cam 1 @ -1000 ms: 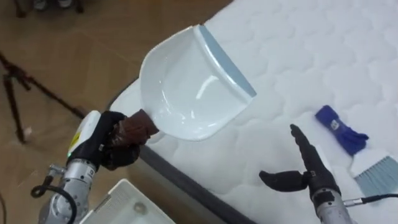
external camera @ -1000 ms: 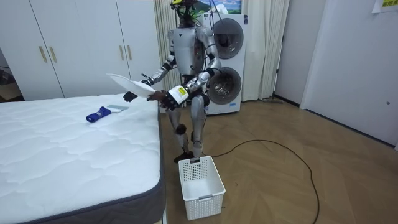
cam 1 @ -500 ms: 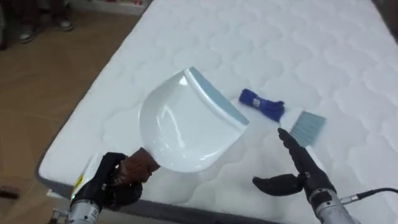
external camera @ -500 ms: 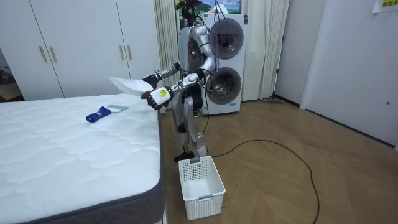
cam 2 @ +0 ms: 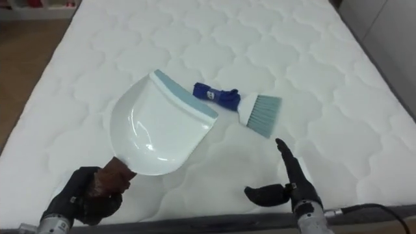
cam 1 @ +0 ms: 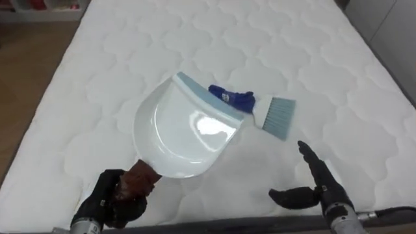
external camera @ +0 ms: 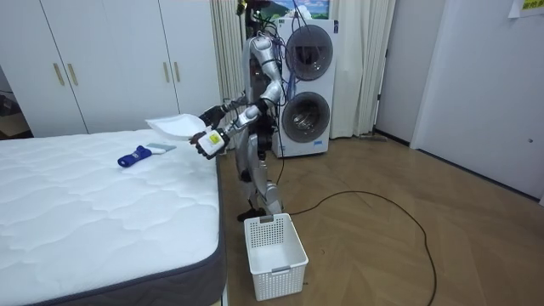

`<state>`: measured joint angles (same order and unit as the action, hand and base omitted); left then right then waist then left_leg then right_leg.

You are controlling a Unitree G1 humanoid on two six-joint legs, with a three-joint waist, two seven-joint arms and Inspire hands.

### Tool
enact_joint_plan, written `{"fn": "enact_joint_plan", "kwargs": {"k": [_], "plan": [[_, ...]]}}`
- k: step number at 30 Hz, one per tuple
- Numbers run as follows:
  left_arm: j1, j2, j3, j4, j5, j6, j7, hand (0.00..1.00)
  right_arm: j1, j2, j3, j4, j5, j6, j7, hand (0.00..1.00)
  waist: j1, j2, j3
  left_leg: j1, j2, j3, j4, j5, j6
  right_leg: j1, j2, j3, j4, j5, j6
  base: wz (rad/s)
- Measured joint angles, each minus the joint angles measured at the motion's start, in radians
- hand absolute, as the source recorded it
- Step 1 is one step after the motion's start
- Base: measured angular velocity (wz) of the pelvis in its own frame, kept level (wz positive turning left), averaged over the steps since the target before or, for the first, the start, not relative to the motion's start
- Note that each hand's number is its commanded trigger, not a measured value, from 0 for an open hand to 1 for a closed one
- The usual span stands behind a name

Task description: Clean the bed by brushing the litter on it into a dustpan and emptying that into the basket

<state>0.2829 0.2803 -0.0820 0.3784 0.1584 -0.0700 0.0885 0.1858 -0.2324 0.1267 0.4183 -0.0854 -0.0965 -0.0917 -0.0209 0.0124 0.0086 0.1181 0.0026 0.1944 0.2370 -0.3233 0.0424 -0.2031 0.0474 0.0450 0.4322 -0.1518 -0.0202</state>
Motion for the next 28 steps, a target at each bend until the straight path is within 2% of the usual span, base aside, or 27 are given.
{"fn": "enact_joint_plan", "kwargs": {"k": [2,7,11,13,17,19,21,28], "plan": [[-0.005,-0.005,0.000,0.046,-0.027,0.000,-0.009,0.00,0.001,0.000,0.001,0.040,-0.007,0.004,0.005,0.00,-0.009,-0.002,-0.0001,0.000,0.000,-0.004,0.002,0.000,0.001,0.003,-0.004,-0.010,-0.002,0.000,0.000,0.03],[-0.007,-0.053,0.001,0.186,-0.088,0.001,-0.010,0.00,0.007,0.000,0.000,0.163,-0.059,0.010,0.009,0.00,-0.007,0.001,-0.0011,0.010,0.006,-0.006,-0.011,0.000,0.001,0.016,0.000,-0.024,-0.022,0.002,-0.002,0.00],[-0.006,-0.063,0.002,0.260,-0.092,0.012,-0.009,0.00,0.022,0.004,-0.008,0.230,-0.065,0.010,0.009,0.00,-0.006,0.001,-0.0045,0.017,0.016,-0.015,-0.021,0.001,-0.001,0.036,0.009,-0.035,-0.053,0.008,-0.004,0.07],[-0.007,-0.069,0.002,0.303,-0.112,0.017,-0.009,0.00,0.023,0.019,-0.032,0.287,-0.064,0.011,0.010,0.00,-0.003,-0.003,-0.0070,0.021,0.022,-0.017,-0.028,0.001,-0.002,0.045,0.010,-0.053,-0.070,0.010,-0.005,0.08],[-0.011,-0.085,0.014,0.405,-0.111,0.021,-0.009,0.00,0.011,0.045,-0.043,0.413,-0.067,0.013,0.017,0.00,0.002,-0.009,-0.0108,0.051,0.031,-0.017,-0.039,0.002,-0.003,0.085,0.020,-0.056,-0.102,0.012,-0.005,0.01],[-0.012,-0.114,0.061,0.441,-0.111,0.003,-0.009,0.00,0.013,0.063,-0.076,0.481,-0.082,0.018,0.024,0.00,0.006,-0.010,-0.0117,0.065,0.035,-0.016,-0.043,0.002,-0.004,0.105,0.025,-0.055,-0.120,0.014,-0.004,0.00],[-0.017,-0.126,0.082,0.474,-0.111,-0.005,-0.009,0.00,0.015,0.070,-0.096,0.518,-0.082,0.030,0.033,0.00,0.010,-0.008,-0.0108,0.075,0.037,-0.012,-0.044,0.002,-0.004,0.115,0.027,-0.052,-0.125,0.015,-0.004,-0.09],[-0.039,-0.133,0.119,0.525,-0.111,-0.016,-0.013,0.00,0.039,0.072,-0.126,0.526,-0.080,0.056,0.052,0.00,0.025,-0.010,-0.0099,0.083,0.038,-0.006,-0.049,0.002,-0.004,0.116,0.033,-0.046,-0.124,0.019,-0.009,-0.05]]}}
